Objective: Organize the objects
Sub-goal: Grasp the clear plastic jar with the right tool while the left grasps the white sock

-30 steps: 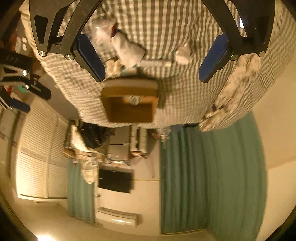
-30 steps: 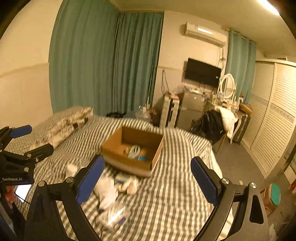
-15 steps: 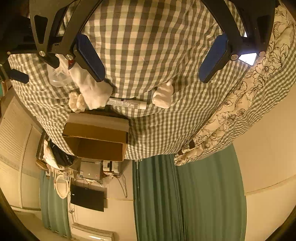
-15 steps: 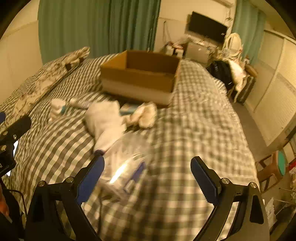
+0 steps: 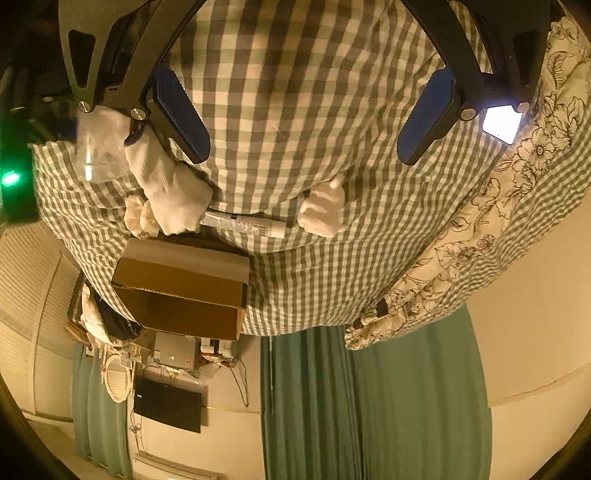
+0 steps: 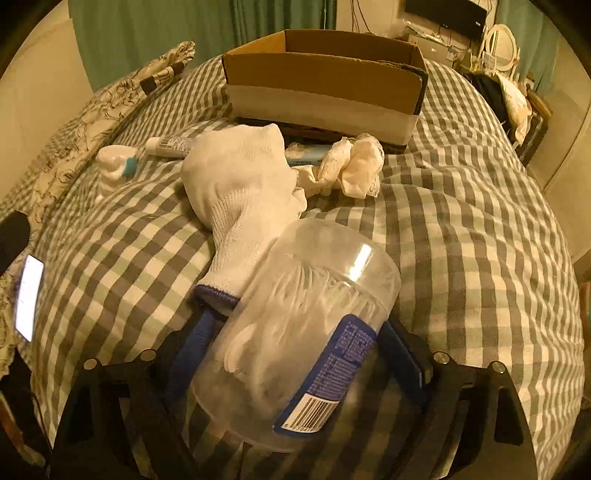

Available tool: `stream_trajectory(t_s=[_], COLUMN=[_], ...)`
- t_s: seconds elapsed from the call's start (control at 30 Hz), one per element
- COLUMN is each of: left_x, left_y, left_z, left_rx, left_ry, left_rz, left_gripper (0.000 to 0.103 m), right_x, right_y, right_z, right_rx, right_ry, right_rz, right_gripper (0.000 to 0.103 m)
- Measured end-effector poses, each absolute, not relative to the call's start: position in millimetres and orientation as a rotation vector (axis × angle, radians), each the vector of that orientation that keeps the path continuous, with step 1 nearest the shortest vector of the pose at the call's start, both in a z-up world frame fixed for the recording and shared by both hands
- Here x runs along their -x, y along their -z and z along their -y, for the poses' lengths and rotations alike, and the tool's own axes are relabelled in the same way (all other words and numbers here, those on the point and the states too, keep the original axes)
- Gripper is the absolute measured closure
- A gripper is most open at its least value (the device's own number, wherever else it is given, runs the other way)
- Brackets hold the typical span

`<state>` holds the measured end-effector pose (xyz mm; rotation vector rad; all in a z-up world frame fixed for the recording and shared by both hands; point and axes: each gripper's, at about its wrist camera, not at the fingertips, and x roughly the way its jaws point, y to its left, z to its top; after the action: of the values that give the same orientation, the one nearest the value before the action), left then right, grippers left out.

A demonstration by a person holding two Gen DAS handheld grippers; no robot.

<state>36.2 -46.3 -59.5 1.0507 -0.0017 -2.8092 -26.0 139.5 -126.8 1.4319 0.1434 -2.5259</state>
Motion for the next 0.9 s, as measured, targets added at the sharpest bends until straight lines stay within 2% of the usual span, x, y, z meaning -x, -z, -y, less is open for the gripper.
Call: stream_trajectory(t_s=[0.13, 0.43, 0.77, 0.83, 0.87, 0.9], left_x=[-27.8, 13.3, 70.2, 74.7, 76.4, 77.6], left_y=[63.8, 69.7, 102.5, 108.3, 111.3, 114.2], left_z=[32.8, -12.4, -55.9, -57.7, -60.0, -61.9], left_rx=[-1.097, -1.184, -1.375, -1.411, -1.433, -1.456], left_ry=[2.823, 2.865, 2.839, 2.838, 2.842, 2.848], left_rz=[0.025, 0.083, 0.133, 0.121, 0.127, 0.131], left_gripper=[0.0, 0.0, 0.0, 0.001, 0.005, 0.013], right_x=[13.6, 13.6, 32.2, 35.5, 36.2, 37.4], right_y=[103.5, 42.6, 47.3, 49.5, 50.8, 51.6], right_z=[-150.2, -196.2, -227.5, -226.2, -227.0, -226.8], right_rx=[-1.331, -1.096, -1.103, -1.112, -1.115, -1.117], right_ry=[2.537, 2.749, 2.759, 2.749, 2.745, 2.741], right_rz=[-0.157, -0.21, -0.179, -0.179, -0.175, -0.17], right_gripper=[0.031, 0.033, 0.034, 0.034, 0.034, 0.034])
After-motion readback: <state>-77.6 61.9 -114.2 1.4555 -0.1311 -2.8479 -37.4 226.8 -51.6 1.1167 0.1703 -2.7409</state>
